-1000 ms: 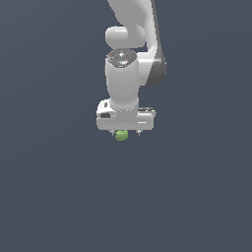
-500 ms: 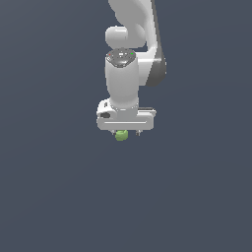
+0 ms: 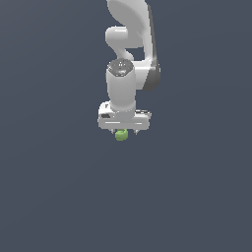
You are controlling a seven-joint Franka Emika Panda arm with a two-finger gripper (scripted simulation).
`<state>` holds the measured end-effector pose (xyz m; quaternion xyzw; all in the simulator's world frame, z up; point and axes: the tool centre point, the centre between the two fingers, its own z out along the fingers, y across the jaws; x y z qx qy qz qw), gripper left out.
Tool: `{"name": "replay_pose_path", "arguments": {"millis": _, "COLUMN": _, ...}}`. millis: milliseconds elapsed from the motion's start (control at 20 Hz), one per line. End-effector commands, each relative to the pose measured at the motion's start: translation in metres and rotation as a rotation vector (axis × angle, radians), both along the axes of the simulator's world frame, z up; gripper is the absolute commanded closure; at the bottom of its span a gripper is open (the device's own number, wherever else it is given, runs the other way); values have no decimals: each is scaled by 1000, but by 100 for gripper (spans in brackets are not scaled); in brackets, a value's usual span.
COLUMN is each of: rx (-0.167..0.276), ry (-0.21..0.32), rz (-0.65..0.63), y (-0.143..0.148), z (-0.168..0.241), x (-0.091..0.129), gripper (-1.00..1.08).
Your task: Pick up the object and move it to a goal position.
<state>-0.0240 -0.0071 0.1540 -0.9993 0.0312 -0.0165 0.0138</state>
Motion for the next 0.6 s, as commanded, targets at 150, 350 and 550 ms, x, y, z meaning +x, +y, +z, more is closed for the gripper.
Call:
{"name": "replay_pose_path", "arguments": {"millis": 150, "rx": -13, "ry": 16, "rz": -24, "y": -7, "z": -31, "x": -32, "gripper": -92}}
{"name": "replay_pose_path", "arguments": {"millis": 350, "rx": -19, "ry": 25, "rz": -38, "y": -11, "z": -48, "x": -53, "gripper": -92}}
{"name": "replay_pose_path", "arguments": {"millis": 550, "rx": -23, "ry": 31, "rz": -46, "y": -13, "z": -59, "x": -66, "gripper": -92}}
